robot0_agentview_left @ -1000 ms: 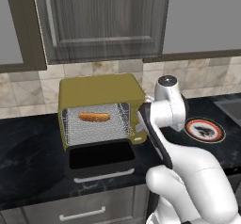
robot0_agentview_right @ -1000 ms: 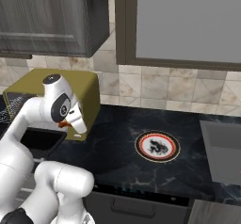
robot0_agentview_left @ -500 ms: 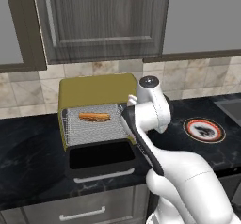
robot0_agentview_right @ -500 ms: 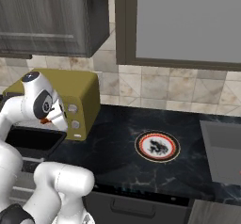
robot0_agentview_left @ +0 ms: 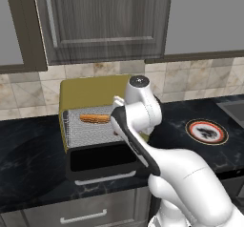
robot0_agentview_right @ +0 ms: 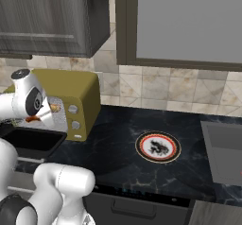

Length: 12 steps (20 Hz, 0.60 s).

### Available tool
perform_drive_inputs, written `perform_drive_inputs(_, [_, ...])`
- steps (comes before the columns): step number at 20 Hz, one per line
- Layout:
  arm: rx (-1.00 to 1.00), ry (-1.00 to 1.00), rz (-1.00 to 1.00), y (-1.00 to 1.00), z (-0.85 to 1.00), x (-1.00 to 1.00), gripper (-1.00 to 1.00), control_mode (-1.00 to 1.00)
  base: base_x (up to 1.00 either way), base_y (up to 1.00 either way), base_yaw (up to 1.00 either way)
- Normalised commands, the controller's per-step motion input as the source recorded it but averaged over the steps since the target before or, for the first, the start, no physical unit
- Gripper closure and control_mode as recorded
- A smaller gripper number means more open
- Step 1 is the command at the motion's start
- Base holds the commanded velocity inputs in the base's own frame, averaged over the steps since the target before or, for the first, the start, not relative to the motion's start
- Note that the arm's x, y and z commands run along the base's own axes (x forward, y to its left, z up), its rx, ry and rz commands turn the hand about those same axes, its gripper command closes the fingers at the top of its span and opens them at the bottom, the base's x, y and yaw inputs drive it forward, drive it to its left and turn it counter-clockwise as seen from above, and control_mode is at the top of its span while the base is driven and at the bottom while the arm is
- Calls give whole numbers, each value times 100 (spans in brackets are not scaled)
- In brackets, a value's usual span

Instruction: Open the toaster oven door. Place the hotdog bun on the bottom rack in the toaster oven and place the chicken drumstick on the top rack.

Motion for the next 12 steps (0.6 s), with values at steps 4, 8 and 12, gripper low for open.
perform_drive_inputs(4, [3,0,0,58,4,15,100,-100,0,0,0])
perform_drive_inputs(8, [6,1,0,53,0,11,100,-100,0,0,0])
perform_drive_inputs(12, [7,8,4,48,-2,11,100,-100,0,0,0])
